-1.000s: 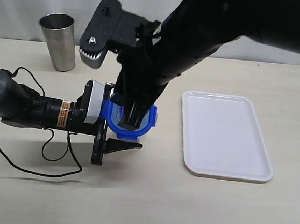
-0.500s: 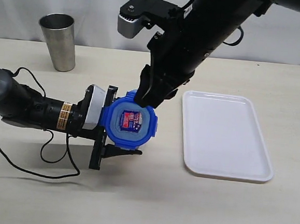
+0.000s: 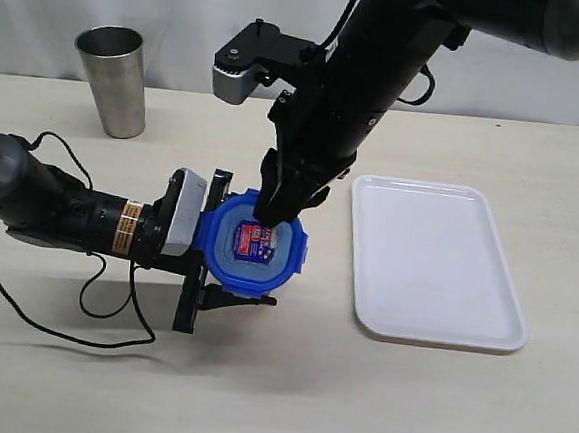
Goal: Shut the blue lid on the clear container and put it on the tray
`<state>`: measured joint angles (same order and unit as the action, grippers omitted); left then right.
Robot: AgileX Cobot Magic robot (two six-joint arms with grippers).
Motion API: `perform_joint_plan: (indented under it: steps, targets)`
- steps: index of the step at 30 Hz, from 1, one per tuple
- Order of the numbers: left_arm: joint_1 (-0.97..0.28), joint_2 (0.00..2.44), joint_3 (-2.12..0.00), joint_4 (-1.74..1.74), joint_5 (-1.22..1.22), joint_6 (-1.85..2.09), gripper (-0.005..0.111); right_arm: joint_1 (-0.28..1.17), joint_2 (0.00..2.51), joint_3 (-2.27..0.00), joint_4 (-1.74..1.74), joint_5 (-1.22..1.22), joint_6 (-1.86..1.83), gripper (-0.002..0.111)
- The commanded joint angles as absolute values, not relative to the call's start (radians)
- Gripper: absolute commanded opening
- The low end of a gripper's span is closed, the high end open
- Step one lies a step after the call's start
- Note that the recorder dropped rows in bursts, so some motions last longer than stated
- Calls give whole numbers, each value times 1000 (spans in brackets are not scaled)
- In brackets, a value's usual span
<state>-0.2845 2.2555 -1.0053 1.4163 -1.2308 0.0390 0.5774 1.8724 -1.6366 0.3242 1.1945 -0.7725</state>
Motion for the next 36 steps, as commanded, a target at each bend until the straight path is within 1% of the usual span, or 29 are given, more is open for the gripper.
perform_joint_plan:
  steps: [1, 16, 21, 28, 36]
  targets:
    - [-291, 2251, -1003, 1417, -1221, 31, 0, 573, 1888, -1640, 357, 1221, -774, 40]
    - [-291, 2251, -1003, 1420, -1221, 26, 0, 573, 2011, -1640, 339, 1221, -728, 39]
    - [-291, 2251, -1003, 1420, -1221, 22, 0, 547, 2011, -1620, 354, 1221, -728, 33]
    - [-291, 2251, -1003, 1416, -1221, 22, 0, 502, 2011, -1602, 412, 1221, -767, 33]
    - [-289, 2251, -1003, 1359, -1221, -83, 0, 498, 1942, -1630, 264, 1193, -681, 33]
